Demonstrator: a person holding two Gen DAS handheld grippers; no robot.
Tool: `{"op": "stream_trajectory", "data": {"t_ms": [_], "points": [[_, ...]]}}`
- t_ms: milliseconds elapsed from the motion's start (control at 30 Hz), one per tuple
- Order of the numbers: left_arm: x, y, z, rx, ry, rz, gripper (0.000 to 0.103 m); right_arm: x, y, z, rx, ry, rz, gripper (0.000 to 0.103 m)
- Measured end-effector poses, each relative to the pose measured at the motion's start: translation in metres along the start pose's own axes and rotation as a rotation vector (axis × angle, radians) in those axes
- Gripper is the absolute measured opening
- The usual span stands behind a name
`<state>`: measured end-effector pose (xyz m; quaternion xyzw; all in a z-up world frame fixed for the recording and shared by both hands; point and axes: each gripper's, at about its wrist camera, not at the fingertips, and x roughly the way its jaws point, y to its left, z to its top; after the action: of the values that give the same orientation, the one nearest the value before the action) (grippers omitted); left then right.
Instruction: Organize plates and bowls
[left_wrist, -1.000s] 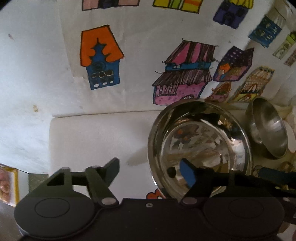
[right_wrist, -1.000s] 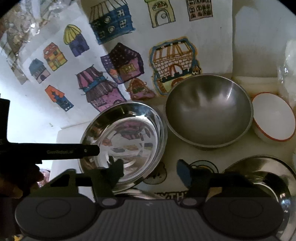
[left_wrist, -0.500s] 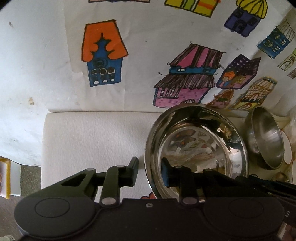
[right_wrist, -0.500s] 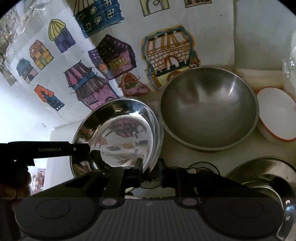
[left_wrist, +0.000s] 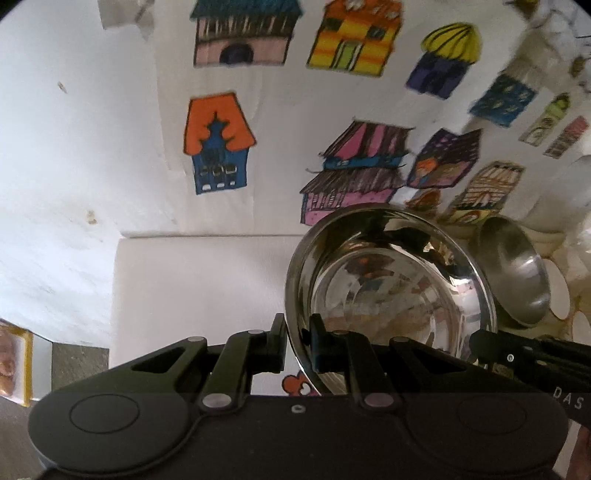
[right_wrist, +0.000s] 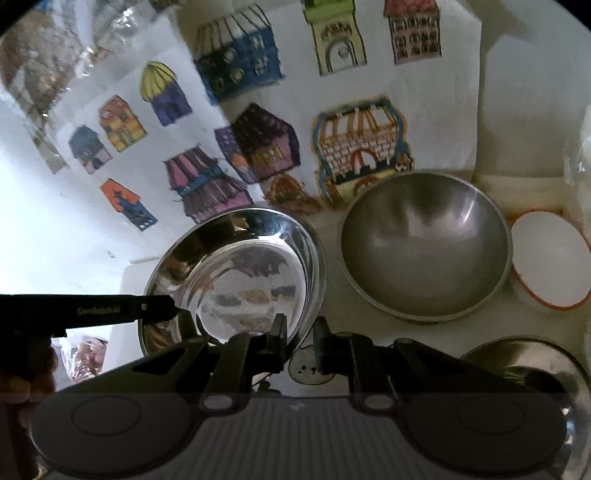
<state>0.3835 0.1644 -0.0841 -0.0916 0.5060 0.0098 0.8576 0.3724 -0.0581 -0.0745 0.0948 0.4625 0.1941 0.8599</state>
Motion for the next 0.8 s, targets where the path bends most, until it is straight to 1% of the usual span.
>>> {"op": "stream_trajectory", "data": {"t_ms": [167, 400, 500, 633, 800], "points": [[-0.022, -0.010, -0.013, 0.011, -0.012, -0.015, 0.013, -0.023, -0.002, -0.008, -0.024, -0.013, 0.016, 0.017], [-0.042, -0.031, -0.046, 0.054, 0.010, -0.011, 0.014, -0.051, -0.010, -0.036, -0.042, 0.006, 0.022, 0.017], [-0.048, -0.037, -0.063, 0.075, 0.028, -0.005, 0.016, -0.060, -0.014, -0.051, -0.049, 0.025, 0.026, 0.017], [-0.049, -0.036, -0.088, 0.085, 0.054, -0.001, 0.016, -0.069, -0.018, -0.067, -0.060, 0.058, 0.033, 0.018], [-0.050, -0.034, -0.107, 0.111, 0.079, 0.016, 0.017, -0.076, -0.021, -0.085, -0.072, 0.100, 0.038, 0.018]]}}
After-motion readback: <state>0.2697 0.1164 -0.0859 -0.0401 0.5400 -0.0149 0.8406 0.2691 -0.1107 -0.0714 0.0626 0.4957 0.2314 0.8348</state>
